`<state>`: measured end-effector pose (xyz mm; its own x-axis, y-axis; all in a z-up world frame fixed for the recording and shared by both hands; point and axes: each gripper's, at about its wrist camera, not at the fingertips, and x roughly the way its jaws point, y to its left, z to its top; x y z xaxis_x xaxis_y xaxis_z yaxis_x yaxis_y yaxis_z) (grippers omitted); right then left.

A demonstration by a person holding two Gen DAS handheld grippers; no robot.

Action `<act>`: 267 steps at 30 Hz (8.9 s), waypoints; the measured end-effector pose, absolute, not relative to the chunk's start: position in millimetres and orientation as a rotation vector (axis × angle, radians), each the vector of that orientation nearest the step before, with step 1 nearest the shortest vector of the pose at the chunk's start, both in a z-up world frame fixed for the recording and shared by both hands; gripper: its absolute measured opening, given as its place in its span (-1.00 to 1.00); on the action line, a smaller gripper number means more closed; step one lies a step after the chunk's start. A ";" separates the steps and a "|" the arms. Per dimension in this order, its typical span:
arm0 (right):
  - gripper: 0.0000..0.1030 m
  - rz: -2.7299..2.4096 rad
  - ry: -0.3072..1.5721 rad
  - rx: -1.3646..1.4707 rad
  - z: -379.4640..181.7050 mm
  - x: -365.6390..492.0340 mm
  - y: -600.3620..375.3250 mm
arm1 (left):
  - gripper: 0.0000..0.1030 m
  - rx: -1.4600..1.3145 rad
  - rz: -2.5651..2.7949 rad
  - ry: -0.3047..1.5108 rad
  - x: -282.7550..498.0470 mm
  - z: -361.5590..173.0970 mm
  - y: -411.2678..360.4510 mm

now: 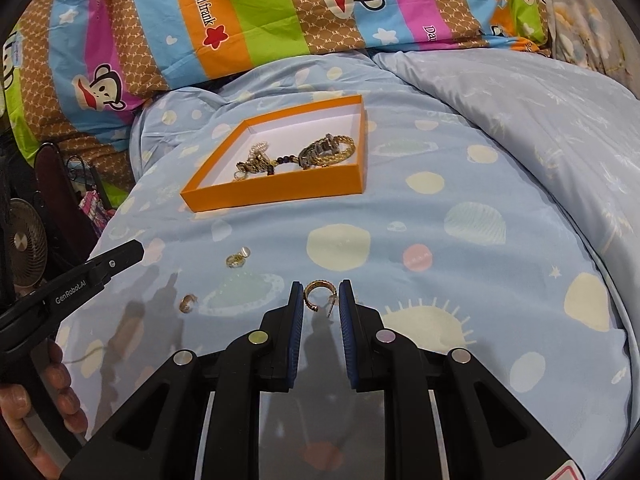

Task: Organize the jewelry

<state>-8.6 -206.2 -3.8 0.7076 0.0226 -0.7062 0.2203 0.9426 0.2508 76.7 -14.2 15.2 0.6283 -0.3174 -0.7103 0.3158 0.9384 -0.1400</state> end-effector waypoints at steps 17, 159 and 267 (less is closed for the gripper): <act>-0.67 -0.099 0.793 0.327 -6.5 -4.5 -194.9 | -0.36 -0.003 -0.423 0.936 72.6 -19.7 -29.7; -0.54 -0.081 0.741 0.274 13.9 161.6 -233.9 | -0.55 0.161 -0.440 0.899 230.1 -14.7 -102.0; -0.72 -0.027 0.897 0.200 -22.1 13.7 -170.1 | 0.11 0.052 -0.461 0.880 97.9 -2.8 11.3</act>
<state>13.7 -170.1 -22.1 0.6249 0.0601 -0.7784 0.1070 0.9810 0.1616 97.9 11.3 -2.8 0.5459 -0.3673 -0.7530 0.4094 0.9011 -0.1427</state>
